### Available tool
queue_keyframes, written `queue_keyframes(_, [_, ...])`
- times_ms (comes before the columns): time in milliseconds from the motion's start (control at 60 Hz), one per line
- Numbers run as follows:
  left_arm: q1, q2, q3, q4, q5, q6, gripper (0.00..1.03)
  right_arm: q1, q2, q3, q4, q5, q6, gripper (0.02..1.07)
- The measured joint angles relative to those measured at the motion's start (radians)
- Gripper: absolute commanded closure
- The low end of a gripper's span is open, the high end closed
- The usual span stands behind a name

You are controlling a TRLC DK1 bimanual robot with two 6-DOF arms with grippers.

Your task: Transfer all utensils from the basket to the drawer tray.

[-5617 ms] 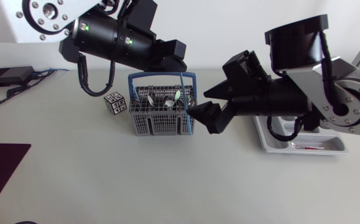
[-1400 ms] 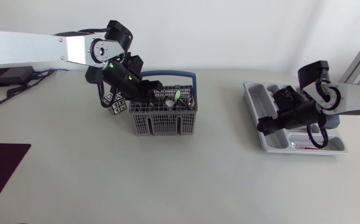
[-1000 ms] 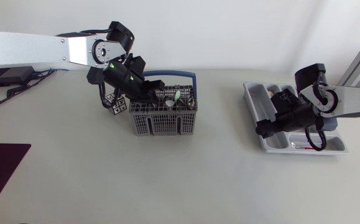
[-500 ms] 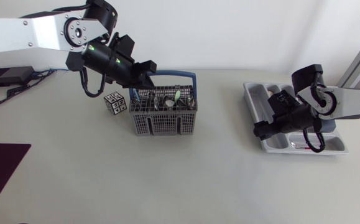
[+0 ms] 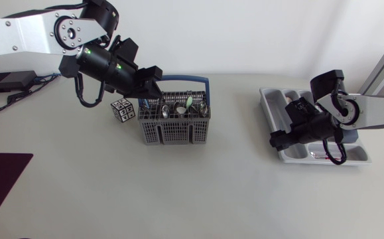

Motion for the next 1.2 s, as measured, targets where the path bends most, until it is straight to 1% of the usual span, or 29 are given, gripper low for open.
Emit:
queue_keyframes(133, [-0.01,0.0,-0.01,-0.002,-0.007,0.024,0.66,0.002,0.0,-0.002,0.002,0.0,0.0,0.24])
queue_keyframes(300, [-0.013,0.01,-0.013,-0.002,-0.049,0.047,0.66,0.005,0.0,-0.014,0.005,0.002,0.0,0.24])
queue_keyframes(550, [-0.023,0.048,-0.018,0.011,-0.077,0.068,0.67,0.006,0.0,-0.016,0.023,0.008,0.0,0.24])
queue_keyframes(667, [-0.035,0.061,-0.019,0.028,-0.089,0.076,0.73,0.006,0.0,-0.016,0.026,0.008,0.0,0.24])
queue_keyframes(700, [-0.039,0.063,-0.019,0.035,-0.091,0.077,0.76,0.006,0.0,-0.017,0.028,0.009,0.0,0.24])
queue_keyframes(733, [-0.041,0.067,-0.019,0.041,-0.092,0.079,0.77,0.006,0.0,-0.02,0.031,0.011,0.0,0.24])
queue_keyframes(767, [-0.043,0.069,-0.019,0.046,-0.098,0.08,0.8,0.006,0.0,-0.023,0.034,0.011,0.0,0.24])
queue_keyframes(850, [-0.045,0.08,-0.019,0.055,-0.106,0.084,0.81,0.008,0.0,-0.034,0.038,0.011,0.0,0.24])
queue_keyframes(900, [-0.047,0.087,-0.02,0.058,-0.113,0.087,0.88,0.011,0.0,-0.036,0.039,0.011,0.0,0.24])
queue_keyframes(933, [-0.047,0.09,-0.022,0.063,-0.123,0.087,0.89,0.012,0.0,-0.038,0.041,0.011,0.0,0.24])
queue_keyframes(1200, [-0.061,0.107,-0.032,0.081,-0.147,0.099,0.92,0.013,0.0,-0.038,0.046,0.011,0.0,0.24])
